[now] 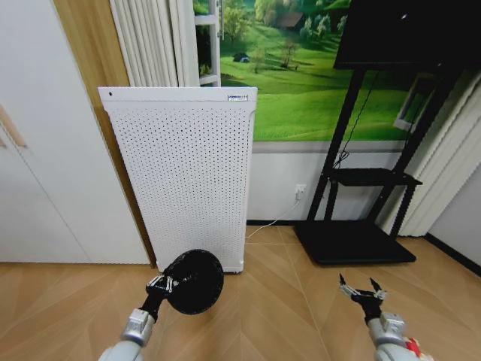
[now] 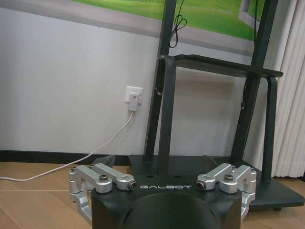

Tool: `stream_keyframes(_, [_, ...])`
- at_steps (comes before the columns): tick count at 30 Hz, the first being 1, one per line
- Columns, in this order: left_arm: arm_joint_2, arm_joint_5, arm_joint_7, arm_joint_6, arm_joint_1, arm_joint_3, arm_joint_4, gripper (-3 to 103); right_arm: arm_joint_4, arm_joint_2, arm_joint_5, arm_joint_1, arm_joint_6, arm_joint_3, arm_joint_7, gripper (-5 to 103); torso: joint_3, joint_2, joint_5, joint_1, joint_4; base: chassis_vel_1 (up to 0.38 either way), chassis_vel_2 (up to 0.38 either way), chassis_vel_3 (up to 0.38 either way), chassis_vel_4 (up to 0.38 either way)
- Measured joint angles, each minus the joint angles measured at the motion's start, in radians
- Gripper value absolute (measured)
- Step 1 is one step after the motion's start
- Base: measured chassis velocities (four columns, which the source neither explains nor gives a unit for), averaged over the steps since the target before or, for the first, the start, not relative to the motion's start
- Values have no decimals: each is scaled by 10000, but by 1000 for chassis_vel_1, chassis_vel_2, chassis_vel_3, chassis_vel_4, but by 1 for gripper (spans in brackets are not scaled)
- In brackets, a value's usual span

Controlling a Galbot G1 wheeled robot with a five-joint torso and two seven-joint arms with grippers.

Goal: Pick up the trash bin and place the garbage on the floor into it.

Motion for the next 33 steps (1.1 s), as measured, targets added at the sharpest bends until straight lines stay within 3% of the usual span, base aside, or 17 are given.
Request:
stream_keyframes(15, [42,-63,-2,-33,-84,27,6,7,-252,-83,101,111,102,-140,-29,100,1,0,1,0,0,-61,-61,61,63])
stream_keyframes(33, [-19,-41,-1,17,-172,124,170,7,-635,-230,200,314,215,-345,-95,100,1,0,5,0,2,-254,-264,260,270])
